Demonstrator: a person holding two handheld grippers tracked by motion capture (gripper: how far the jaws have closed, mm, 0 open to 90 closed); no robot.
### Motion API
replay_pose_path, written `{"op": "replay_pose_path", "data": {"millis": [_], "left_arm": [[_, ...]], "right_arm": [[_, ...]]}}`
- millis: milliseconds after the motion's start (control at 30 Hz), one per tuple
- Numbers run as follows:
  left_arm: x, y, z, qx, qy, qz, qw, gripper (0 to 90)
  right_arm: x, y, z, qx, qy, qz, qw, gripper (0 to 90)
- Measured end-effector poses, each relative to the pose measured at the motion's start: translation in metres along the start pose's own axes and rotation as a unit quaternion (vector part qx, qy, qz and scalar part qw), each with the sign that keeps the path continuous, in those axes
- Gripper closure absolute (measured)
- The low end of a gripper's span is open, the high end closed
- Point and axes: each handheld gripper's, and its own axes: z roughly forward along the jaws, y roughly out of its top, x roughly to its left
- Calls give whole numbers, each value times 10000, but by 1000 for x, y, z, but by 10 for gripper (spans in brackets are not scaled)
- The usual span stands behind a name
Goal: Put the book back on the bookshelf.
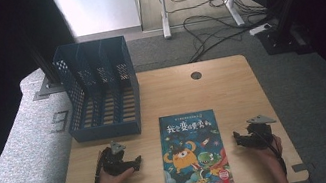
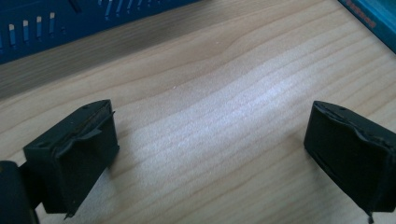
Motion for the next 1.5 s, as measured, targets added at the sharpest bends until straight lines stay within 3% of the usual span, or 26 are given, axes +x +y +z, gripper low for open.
{"op": "replay_pose_path", "data": {"millis": [200,667,933,1067,1100,1267,1433,1500], "left_arm": [[1,-3,-3,-91,42,-46,9999,84],[-5,1,0,-130,111,-98,9998,119],[-8,-3,-3,-157,139,-167,9996,138],[-7,1,-2,-124,72,-268,9995,146],[-9,3,-3,-161,-69,-351,9992,146],[-18,5,-7,-228,-47,-157,9996,147],[-23,7,-14,-324,-14,-132,9994,146],[-24,8,-16,-401,28,-174,9990,146]], "right_arm": [[2,-1,-1,-23,-28,-8,10000,173],[2,0,0,-26,-15,5,10000,180],[6,-4,-7,24,-137,126,9998,229],[3,-3,-7,32,-161,162,9997,231],[2,-2,-7,45,-162,195,9997,230],[4,2,-9,-56,-55,249,9997,230],[22,12,-13,-204,-181,-115,9996,227],[34,18,-16,-307,-66,-259,9992,228]]}}
